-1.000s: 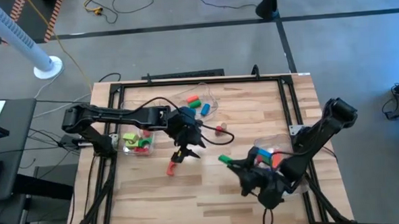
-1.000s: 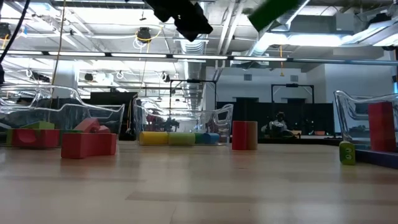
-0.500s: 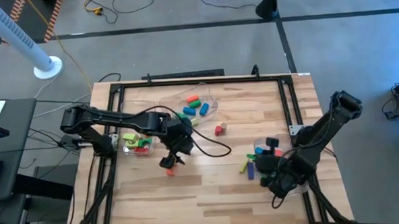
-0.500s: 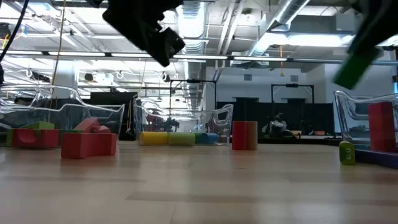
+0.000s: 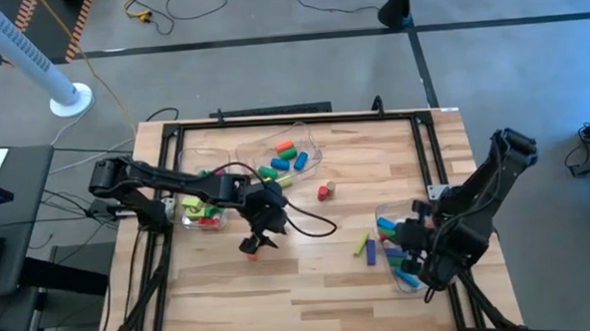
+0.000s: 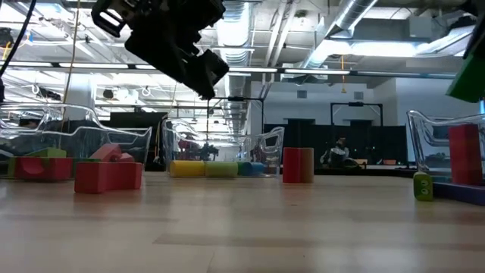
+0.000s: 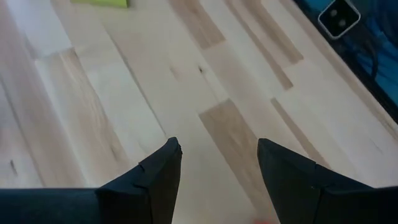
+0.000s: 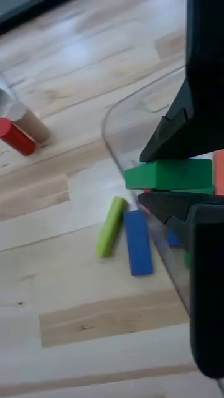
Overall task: Sort blocks by size
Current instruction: Put the green rectangular block into the right transparent bin
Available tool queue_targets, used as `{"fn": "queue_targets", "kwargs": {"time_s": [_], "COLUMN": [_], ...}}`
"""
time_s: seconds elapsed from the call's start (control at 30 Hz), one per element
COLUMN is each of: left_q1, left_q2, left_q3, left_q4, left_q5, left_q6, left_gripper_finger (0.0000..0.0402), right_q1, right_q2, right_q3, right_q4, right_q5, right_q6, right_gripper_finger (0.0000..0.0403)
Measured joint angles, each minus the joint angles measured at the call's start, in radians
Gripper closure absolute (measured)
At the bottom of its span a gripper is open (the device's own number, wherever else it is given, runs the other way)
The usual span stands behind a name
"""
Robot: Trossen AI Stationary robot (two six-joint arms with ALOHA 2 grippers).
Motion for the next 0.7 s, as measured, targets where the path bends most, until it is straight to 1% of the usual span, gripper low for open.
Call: {"fn": "queue_targets", "kwargs": {"time_s": [0.07,0.27,0.37,0.43,0.53,0.63,0.7], "left_q1": [-0.008,-0.036,-0.054,-0.07,-0.088,-0.103,-0.109], "left_q2": [0.0,0.007,0.01,0.01,0.011,0.011,0.02], "left_q3": [-0.02,-0.096,-0.122,-0.135,-0.141,-0.141,-0.14], "left_q4": [0.059,0.323,0.399,0.459,0.49,0.533,0.563], "left_q5": [0.0,-0.014,-0.037,-0.098,-0.186,-0.238,-0.249], "left_q6": [-0.017,-0.098,-0.117,-0.127,-0.143,-0.163,-0.176], "left_gripper_finger": [0.0195,0.0195,0.0195,0.0195,0.0195,0.0195,0.0195], "right_q1": [0.006,0.008,0.007,0.008,0.008,0.008,0.008], "right_q2": [-0.013,-0.035,-0.035,-0.035,-0.034,-0.034,-0.034], "right_q3": [0.0,0.0,0.011,0.017,0.017,0.012,0.011], "right_q4": [-0.022,-0.062,-0.064,-0.058,-0.062,-0.066,-0.062], "right_q5": [-0.024,-0.116,-0.135,-0.145,-0.186,-0.228,-0.244], "right_q6": [0.029,0.088,0.096,0.1,0.129,0.163,0.18], "right_gripper_finger": [0.03,0.0301,0.0301,0.0301,0.0301,0.0301,0.0301]}}
